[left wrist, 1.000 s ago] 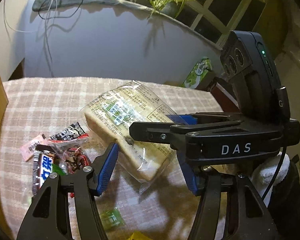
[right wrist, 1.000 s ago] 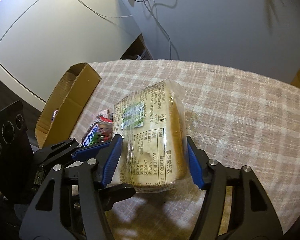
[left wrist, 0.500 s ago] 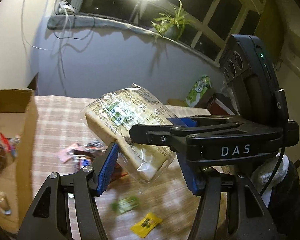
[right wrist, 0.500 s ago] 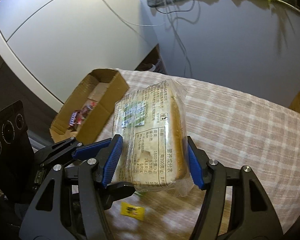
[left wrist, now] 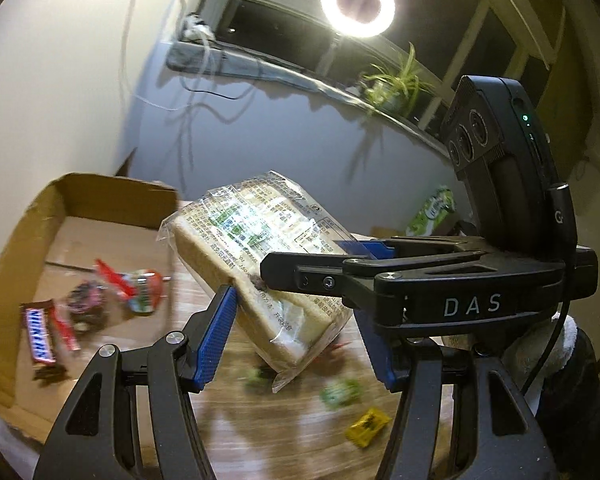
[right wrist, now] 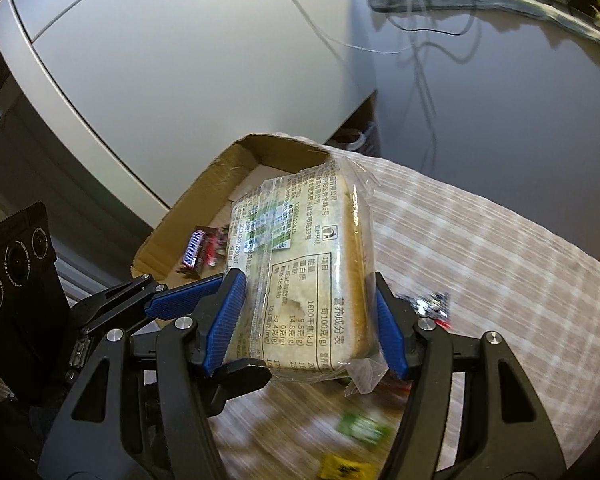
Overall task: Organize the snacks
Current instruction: 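Carry the bread loaf over the box and open the right gripper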
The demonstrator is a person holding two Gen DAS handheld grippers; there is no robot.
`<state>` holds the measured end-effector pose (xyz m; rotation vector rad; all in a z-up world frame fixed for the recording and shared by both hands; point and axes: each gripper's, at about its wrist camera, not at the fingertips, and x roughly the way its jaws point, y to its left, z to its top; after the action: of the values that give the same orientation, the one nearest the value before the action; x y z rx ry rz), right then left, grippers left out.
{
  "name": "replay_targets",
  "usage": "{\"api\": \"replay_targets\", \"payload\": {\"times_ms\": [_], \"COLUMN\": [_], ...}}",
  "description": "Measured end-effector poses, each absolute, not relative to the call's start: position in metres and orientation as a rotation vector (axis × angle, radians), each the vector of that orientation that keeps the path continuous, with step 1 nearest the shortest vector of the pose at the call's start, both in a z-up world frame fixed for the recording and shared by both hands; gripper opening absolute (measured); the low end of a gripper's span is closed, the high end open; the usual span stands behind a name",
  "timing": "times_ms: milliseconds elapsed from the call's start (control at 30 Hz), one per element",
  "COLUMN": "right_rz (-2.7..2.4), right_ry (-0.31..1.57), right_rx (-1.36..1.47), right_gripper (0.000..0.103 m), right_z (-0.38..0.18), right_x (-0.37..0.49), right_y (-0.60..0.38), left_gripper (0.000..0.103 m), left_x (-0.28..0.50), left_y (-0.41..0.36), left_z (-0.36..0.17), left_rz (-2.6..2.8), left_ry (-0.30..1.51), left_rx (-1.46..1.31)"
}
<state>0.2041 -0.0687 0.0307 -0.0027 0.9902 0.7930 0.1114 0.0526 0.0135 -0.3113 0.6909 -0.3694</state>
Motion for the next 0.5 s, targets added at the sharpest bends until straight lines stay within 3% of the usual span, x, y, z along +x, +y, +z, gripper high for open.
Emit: {"api": "replay_targets", "payload": {"times_ms": [500], "right_rz": [0.918], "right_ry": [1.034], "right_rx": [-0.054], "right_gripper": [0.064], "right_z": [0.012], "right_x": [0.208], "right_y": [0.021], "left_gripper": [0.060], "left_x": [0.096], "left_y": [0.130], "left_z": [-0.004], "left_rz": [-0.236], "left_ry": [0.709], "left_rx": [-0.380]}}
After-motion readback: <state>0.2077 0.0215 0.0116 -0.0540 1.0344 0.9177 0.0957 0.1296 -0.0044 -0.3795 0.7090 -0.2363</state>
